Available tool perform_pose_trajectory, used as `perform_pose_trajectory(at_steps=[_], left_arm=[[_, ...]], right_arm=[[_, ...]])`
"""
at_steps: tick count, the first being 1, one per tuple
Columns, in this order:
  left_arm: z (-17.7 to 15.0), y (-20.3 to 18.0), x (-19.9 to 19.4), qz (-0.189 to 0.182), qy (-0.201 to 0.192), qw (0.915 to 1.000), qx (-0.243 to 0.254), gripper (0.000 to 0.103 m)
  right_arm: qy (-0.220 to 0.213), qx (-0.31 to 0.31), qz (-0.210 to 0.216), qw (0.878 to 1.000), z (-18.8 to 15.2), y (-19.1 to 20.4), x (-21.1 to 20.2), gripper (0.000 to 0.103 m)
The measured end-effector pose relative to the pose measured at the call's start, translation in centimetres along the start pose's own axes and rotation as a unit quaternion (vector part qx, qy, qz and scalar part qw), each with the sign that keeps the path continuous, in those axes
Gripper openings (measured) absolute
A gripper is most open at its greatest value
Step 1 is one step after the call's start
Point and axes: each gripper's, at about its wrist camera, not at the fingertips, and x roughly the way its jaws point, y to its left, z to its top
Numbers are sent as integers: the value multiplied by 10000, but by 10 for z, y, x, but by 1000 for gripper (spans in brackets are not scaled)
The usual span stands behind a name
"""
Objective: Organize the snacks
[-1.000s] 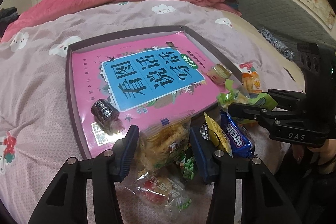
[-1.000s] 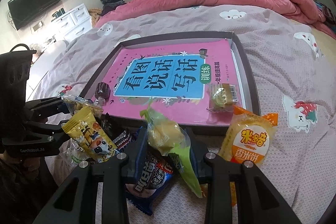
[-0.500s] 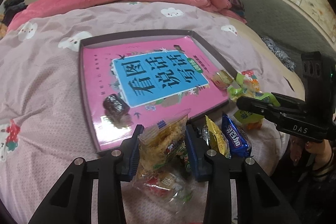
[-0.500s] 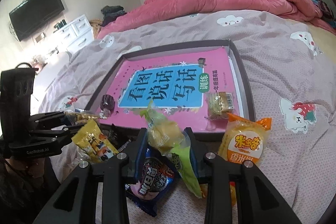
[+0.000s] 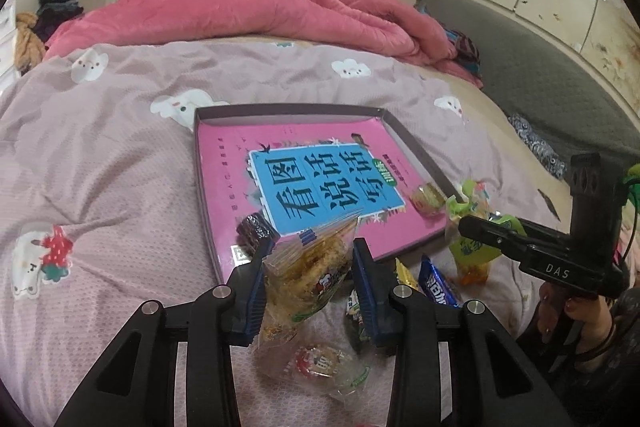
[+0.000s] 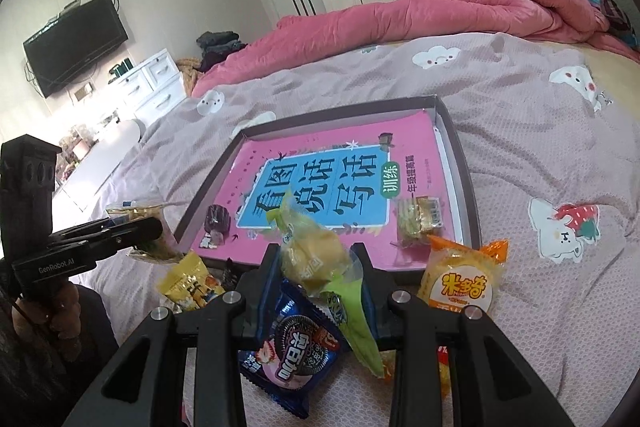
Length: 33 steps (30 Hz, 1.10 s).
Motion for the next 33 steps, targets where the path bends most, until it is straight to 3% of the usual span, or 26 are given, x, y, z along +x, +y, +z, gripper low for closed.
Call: perform_pose_trajectory(at_steps=[33], left_arm=[[20,-5,-27,365,-597,9966,-445,40]], right_arm=[[-778,204,143,9967,16,-9,-34,35]])
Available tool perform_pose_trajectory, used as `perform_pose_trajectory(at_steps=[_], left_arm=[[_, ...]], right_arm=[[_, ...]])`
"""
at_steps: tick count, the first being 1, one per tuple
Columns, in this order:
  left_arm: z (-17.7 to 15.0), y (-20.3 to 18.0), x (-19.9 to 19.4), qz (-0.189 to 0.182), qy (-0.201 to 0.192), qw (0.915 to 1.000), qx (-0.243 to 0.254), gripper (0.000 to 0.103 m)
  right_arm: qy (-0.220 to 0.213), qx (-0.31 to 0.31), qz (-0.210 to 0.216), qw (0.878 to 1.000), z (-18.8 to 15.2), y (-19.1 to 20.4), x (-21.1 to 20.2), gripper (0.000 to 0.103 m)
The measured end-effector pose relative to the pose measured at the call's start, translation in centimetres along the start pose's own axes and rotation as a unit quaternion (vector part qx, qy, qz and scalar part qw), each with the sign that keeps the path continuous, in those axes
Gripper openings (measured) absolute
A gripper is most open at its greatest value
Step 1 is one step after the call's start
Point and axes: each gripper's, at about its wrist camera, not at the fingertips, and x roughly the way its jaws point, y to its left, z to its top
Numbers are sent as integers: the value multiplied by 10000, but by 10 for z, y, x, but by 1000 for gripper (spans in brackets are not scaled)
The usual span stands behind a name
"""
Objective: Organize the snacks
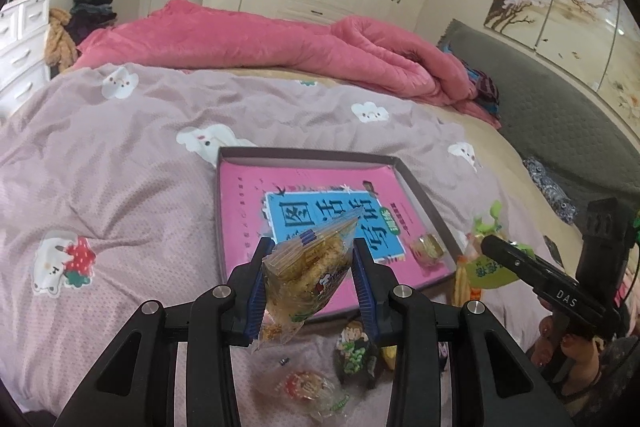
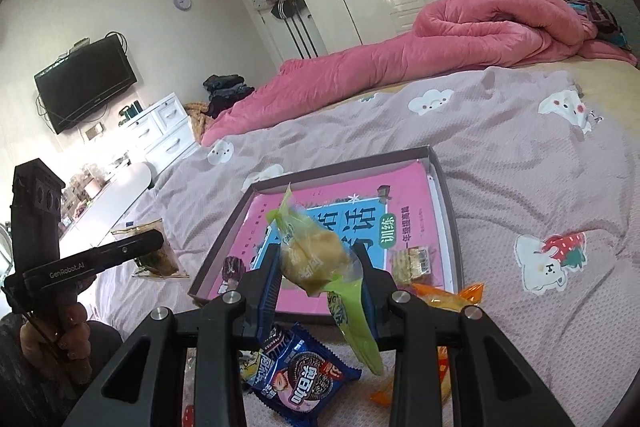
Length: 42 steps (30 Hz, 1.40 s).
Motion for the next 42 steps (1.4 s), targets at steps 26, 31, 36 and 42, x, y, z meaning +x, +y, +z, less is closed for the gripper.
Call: perform_pose_trajectory(at_steps=[26,31,36,42], left_arm=[[0,-10,53,-5,207,9998,-80,40],[-2,-10,62,5,301,9995,-32,40],[-5,-10,71,-4,401,9992,12,40],[-6,-11,80,-49,479,9988,60,40]], right_arm=[[-273,243,-5,9993,18,-15,6,35],[-234,272,46,9993,20,-16,12,35],[-140,347,157,9992,20,-17,21,35],[-38,371,233,9990,21,-17,32,35]])
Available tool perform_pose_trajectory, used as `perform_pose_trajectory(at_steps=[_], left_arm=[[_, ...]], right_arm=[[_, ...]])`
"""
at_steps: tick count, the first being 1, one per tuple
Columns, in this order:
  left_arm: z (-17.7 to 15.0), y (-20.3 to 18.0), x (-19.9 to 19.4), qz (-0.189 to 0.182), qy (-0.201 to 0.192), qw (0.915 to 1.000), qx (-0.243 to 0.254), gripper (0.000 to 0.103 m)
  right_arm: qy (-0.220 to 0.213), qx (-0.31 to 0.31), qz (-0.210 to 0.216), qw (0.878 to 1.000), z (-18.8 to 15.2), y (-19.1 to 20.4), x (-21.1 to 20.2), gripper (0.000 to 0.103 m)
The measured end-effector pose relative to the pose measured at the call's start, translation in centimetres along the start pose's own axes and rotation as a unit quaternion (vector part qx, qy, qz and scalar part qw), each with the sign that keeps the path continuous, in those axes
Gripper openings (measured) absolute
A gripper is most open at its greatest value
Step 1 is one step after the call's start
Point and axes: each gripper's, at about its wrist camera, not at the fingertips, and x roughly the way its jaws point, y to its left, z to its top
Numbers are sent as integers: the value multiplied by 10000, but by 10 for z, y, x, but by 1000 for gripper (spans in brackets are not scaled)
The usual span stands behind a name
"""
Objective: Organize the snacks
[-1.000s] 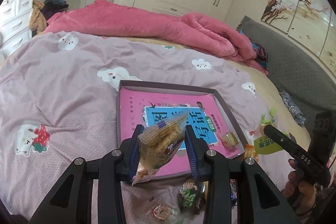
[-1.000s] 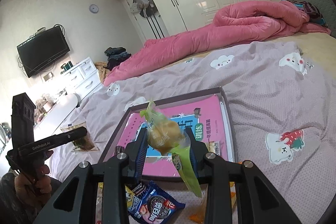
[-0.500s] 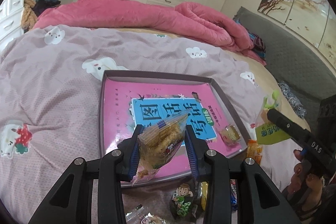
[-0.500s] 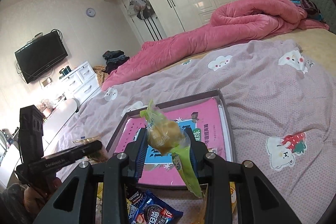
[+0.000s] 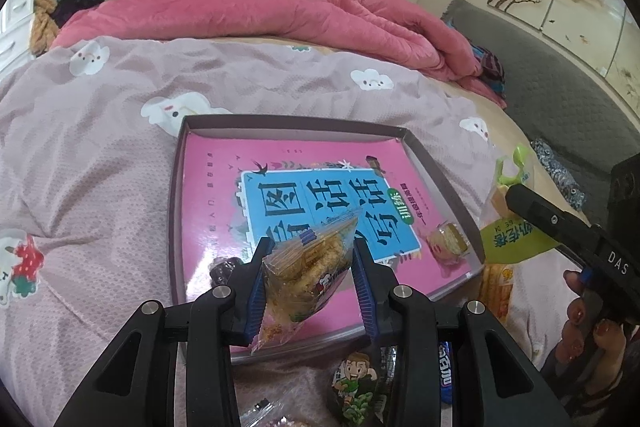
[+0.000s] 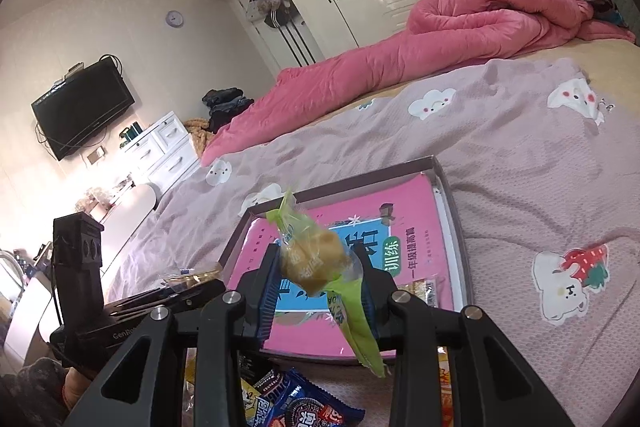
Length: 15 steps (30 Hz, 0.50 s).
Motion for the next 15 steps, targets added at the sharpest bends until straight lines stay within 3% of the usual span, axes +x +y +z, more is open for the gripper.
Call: perform_pose_trajectory(at_steps=[15], left_arm=[[-6,-3,17,-206,237,9994,119,40]], right_arm=[[438,44,190,9988,-6,2,31,35]])
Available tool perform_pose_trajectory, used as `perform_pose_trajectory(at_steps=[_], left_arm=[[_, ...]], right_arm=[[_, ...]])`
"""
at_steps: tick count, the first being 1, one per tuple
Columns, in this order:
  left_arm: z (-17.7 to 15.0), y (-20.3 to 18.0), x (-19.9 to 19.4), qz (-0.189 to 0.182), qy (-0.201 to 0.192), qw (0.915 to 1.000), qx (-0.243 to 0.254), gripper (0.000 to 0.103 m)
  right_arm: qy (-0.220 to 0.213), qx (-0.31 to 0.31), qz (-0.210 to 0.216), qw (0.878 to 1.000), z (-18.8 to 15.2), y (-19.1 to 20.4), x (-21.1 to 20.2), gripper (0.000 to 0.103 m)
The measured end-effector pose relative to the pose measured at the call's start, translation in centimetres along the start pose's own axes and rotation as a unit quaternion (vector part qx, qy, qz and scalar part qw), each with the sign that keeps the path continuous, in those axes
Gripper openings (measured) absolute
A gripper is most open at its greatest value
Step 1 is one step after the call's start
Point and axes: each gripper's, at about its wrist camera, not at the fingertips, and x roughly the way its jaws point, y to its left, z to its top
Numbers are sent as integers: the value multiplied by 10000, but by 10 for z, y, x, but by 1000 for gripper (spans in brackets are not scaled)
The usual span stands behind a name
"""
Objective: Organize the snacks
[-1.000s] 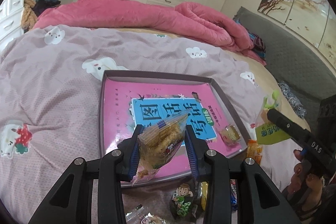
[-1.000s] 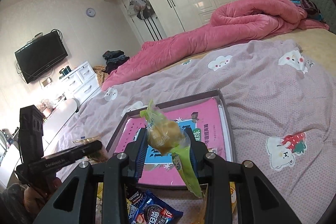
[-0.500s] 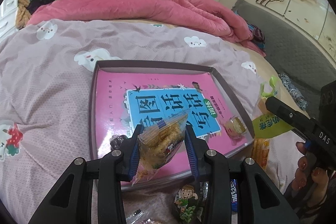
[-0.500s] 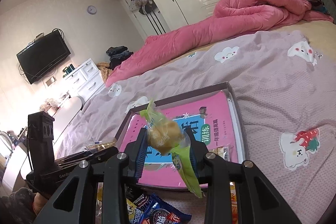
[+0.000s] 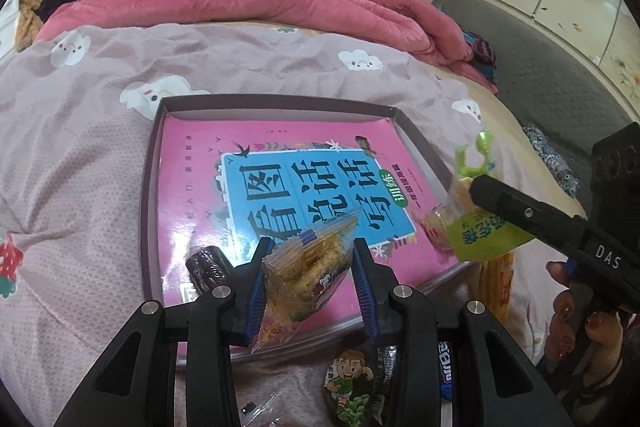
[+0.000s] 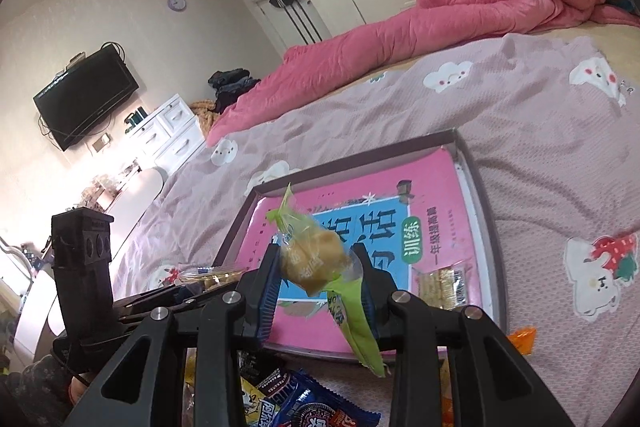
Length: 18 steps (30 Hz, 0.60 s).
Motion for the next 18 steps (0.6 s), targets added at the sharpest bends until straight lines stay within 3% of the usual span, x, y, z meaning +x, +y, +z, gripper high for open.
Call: perform_pose_trajectory(at_steps=[18], left_arm=[[-1,2,15,-99,144,9998,32,39]], right_arm=[[776,-113,17,9969,-17,4,39,35]])
